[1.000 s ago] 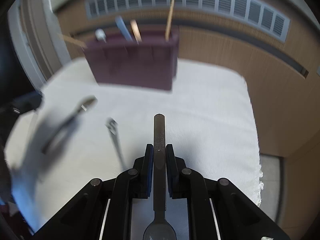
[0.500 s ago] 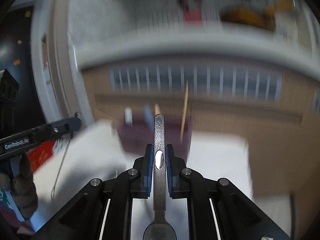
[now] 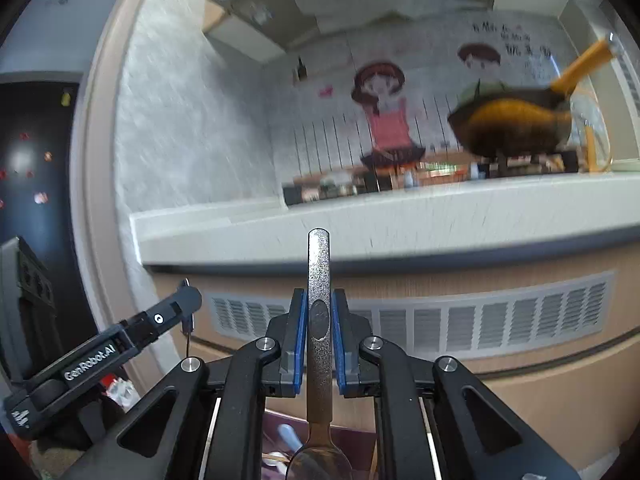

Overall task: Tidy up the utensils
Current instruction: 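Lift both held utensils over the caddy and release them inside, then grasp the brown-bowled spoon with the left tool while the right grasps a metal spoon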

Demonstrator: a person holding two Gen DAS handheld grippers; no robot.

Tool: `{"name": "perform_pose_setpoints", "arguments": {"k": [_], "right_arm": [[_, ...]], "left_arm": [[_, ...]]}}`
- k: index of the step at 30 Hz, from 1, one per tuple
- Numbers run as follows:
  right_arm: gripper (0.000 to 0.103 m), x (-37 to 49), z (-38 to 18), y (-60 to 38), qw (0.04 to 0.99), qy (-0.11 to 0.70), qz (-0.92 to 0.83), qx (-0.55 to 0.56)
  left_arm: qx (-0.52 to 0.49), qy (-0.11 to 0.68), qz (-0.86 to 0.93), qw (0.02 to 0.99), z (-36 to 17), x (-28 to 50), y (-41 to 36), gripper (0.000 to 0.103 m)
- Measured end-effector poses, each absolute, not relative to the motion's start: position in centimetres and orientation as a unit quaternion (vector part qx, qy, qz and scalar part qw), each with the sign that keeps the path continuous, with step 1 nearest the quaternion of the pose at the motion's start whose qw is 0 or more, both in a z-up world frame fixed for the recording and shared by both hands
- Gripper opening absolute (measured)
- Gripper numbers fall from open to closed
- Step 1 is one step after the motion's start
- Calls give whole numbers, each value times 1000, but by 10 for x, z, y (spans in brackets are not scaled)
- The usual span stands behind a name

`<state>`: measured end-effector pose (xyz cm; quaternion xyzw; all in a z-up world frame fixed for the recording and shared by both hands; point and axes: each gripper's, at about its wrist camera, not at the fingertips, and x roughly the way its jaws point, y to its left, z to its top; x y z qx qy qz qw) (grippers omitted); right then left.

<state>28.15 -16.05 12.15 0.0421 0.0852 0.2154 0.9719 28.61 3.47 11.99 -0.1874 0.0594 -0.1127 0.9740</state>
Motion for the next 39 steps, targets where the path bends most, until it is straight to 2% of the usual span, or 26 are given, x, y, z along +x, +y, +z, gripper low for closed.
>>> {"name": "perform_pose_setpoints", "arguments": {"k": [10, 22, 25, 26, 27, 33, 35, 37, 39], "right_arm": [[11, 333, 81, -157, 971, 117, 200, 54], [12, 328, 67, -153, 979, 87, 177, 40], [14, 319, 64, -153, 981, 87, 170, 28], [14, 317, 62, -154, 980, 96, 171, 21], [16, 314, 61, -155, 979, 106, 174, 18], [16, 276, 62, -176, 973, 145, 180, 10], [19, 258, 65, -180, 971, 153, 182, -6], [31, 242, 65, -181, 966, 178, 183, -29], [32, 229, 59, -180, 954, 221, 200, -40]], "left_arm": [[-174, 54, -96, 979, 100, 316, 26, 33], [-154, 64, -64, 984, 75, 328, 14, 33], [-150, 67, -65, 984, 71, 325, 14, 38], [-150, 75, -71, 983, 69, 324, 14, 46], [-153, 80, -76, 982, 68, 322, 16, 50], [-171, 140, -86, 972, 71, 296, 35, 51], [-168, 160, -83, 969, 73, 281, 43, 52], [-159, 181, -74, 968, 75, 266, 49, 52], [-153, 206, -73, 964, 74, 246, 56, 53]]}}
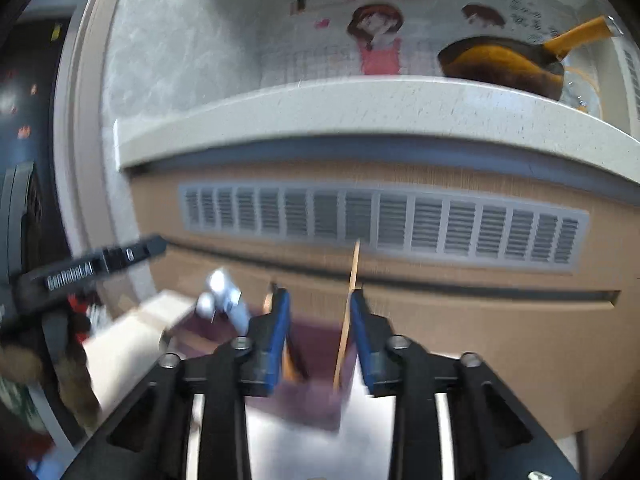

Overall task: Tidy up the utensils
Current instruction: 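Grasp the brown-bowled spoon with the left tool while the right grasps a metal spoon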

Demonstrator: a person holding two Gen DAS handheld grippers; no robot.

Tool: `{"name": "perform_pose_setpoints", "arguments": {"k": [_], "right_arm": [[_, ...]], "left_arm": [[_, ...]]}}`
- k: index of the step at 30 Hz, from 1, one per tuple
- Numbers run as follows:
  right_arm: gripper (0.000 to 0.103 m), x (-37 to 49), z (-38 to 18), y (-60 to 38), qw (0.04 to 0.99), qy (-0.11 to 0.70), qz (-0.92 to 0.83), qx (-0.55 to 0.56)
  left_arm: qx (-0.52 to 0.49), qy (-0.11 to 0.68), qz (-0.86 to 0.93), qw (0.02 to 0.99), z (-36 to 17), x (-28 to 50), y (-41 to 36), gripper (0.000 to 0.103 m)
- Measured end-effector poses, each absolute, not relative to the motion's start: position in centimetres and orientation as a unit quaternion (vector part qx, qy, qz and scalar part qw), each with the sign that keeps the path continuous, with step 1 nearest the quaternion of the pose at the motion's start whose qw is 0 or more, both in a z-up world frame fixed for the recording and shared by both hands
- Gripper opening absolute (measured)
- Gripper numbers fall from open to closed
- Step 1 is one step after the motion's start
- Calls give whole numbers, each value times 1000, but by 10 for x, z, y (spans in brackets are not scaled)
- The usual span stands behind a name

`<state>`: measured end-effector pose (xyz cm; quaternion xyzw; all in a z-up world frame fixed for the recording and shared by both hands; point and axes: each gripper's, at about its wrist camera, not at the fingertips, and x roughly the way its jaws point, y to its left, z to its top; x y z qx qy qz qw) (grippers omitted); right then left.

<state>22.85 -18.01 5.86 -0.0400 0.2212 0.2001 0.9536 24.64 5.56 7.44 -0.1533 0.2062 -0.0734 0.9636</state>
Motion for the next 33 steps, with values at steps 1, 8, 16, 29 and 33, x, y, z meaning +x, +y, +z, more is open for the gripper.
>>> {"name": "perform_pose_setpoints", "arguments": {"k": [1, 8, 16, 29, 33], "right_arm": [[32, 224, 54, -180, 946, 241, 212, -40], [32, 195, -9, -160, 867, 405, 273, -99], [32, 152, -35, -187, 850, 445, 263, -101], [27, 141, -56, -186, 857, 433, 230, -157], [27, 142, -13, -189, 888, 375, 222, -149]], "left_arm": [[-150, 215, -76, 962, 73, 240, 57, 54], [-89, 311, -80, 943, 47, 194, 63, 54], [-81, 380, -102, 916, 5, 170, 67, 54], [-89, 424, -99, 896, -23, 175, 65, 54], [-86, 438, -107, 889, -30, 181, 60, 54]]}}
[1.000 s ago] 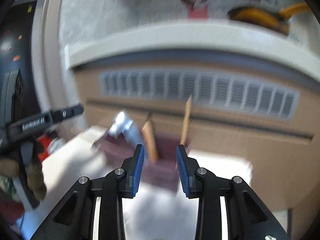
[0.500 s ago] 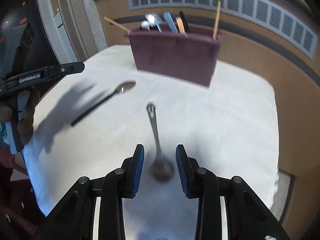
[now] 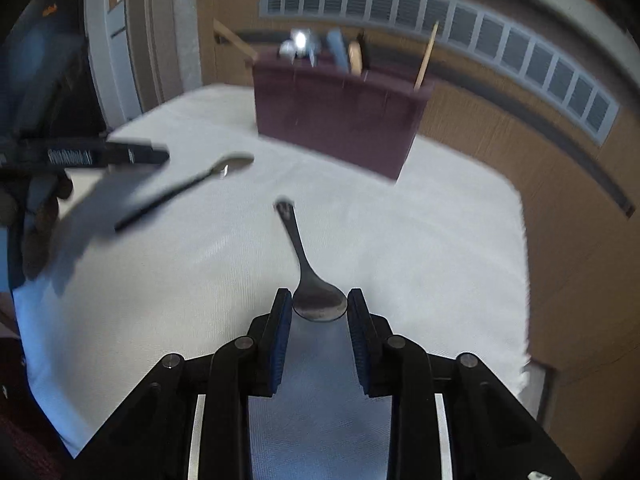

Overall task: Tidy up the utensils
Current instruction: 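Grasp the brown-bowled spoon with the left tool while the right grasps a metal spoon, then lift both spoons off the table toward the caddy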

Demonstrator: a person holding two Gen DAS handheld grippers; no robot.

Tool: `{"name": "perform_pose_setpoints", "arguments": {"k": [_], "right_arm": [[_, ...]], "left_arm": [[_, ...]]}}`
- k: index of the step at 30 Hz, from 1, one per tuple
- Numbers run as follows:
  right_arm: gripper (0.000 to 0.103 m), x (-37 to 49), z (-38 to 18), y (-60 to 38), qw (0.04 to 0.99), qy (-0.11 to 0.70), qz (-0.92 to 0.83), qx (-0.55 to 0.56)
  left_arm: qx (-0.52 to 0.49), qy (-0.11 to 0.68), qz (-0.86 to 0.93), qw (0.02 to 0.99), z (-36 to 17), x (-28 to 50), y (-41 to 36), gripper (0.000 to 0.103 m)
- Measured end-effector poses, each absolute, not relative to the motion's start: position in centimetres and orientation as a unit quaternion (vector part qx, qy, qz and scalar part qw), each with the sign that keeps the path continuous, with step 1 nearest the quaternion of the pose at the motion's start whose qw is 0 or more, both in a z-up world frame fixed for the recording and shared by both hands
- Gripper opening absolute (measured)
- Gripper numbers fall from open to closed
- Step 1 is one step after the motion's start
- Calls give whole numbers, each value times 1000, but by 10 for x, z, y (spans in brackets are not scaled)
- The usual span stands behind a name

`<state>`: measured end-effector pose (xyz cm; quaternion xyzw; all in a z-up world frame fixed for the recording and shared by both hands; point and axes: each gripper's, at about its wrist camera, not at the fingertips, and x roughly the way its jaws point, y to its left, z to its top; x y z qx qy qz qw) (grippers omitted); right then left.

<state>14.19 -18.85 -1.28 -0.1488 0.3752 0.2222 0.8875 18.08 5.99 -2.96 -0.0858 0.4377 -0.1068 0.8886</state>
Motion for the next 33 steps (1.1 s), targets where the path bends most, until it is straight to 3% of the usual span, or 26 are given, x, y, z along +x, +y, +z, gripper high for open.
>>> {"name": "perform_pose_setpoints", "arguments": {"k": [7, 10, 12, 21, 28, 30, 33], "right_arm": [[26, 171, 44, -194, 918, 315, 227, -77], [26, 183, 47, -190, 917, 318, 228, -71], [26, 186, 45, -189, 917, 323, 225, -70], [26, 183, 43, -194, 917, 321, 227, -73], [26, 180, 46, -197, 923, 312, 218, -57], [26, 177, 48, -197, 925, 309, 215, -54], [26, 172, 52, -197, 928, 304, 210, -57]], "left_arm": [[-45, 448, -124, 884, -33, 213, 32, 54], [-15, 473, -124, 872, -39, 235, 21, 52], [-11, 484, -126, 866, -43, 246, 16, 41], [59, 513, -112, 849, -53, 262, -7, 40], [16, 536, -104, 837, -54, 272, -2, 40], [7, 526, -97, 845, -53, 269, 3, 33], [-1, 498, -92, 862, -49, 253, 9, 33]]}}
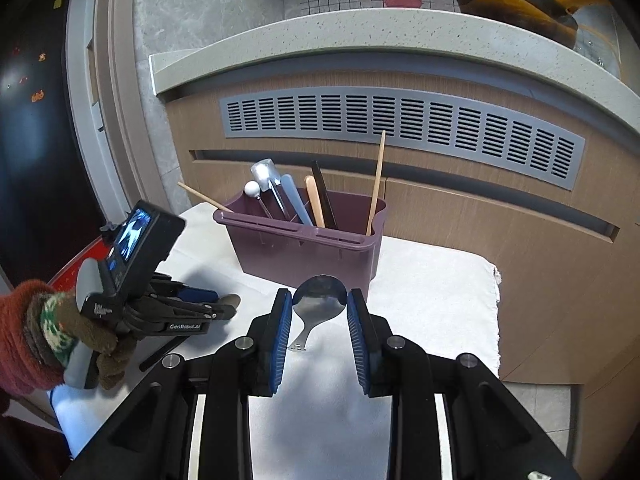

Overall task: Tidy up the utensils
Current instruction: 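Lift both spoons off the table toward the caddy, then lower both spoons into the caddy and open both tools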

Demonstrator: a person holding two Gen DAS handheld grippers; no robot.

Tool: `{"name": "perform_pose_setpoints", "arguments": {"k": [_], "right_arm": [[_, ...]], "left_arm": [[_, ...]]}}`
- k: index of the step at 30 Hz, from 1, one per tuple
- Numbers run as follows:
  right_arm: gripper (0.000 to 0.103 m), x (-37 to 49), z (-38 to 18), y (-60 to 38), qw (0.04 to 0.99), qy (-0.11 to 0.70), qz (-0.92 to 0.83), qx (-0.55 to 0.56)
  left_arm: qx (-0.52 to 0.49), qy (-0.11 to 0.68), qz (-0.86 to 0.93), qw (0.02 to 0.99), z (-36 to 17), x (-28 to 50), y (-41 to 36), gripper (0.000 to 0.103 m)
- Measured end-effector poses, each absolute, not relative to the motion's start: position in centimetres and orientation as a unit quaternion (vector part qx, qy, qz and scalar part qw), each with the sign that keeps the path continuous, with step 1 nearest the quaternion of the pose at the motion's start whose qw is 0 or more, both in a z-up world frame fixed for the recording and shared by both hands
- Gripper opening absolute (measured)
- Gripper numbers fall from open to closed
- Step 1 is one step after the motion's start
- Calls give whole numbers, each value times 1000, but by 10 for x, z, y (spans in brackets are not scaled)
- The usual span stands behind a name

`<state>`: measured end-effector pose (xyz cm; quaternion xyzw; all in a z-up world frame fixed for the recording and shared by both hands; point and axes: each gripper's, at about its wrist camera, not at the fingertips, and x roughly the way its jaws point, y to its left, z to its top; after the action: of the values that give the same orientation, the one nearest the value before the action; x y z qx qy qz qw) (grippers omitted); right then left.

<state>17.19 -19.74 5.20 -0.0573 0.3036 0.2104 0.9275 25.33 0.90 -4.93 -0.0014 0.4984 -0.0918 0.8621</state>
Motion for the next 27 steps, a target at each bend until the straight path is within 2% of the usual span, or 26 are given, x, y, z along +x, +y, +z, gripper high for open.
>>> {"name": "perform_pose_setpoints", "arguments": {"k": [9, 14, 27], "right_arm": [[26, 150, 58, -198, 920, 323, 208, -77], [26, 137, 62, -198, 920, 320, 207, -86], [26, 122, 73, -197, 926, 301, 204, -96]], "left_arm": [[-54, 363, -122, 922, 24, 171, 28, 33], [-49, 304, -143, 941, 60, 141, 27, 32], [-52, 272, -148, 949, 95, 117, 26, 32]]}}
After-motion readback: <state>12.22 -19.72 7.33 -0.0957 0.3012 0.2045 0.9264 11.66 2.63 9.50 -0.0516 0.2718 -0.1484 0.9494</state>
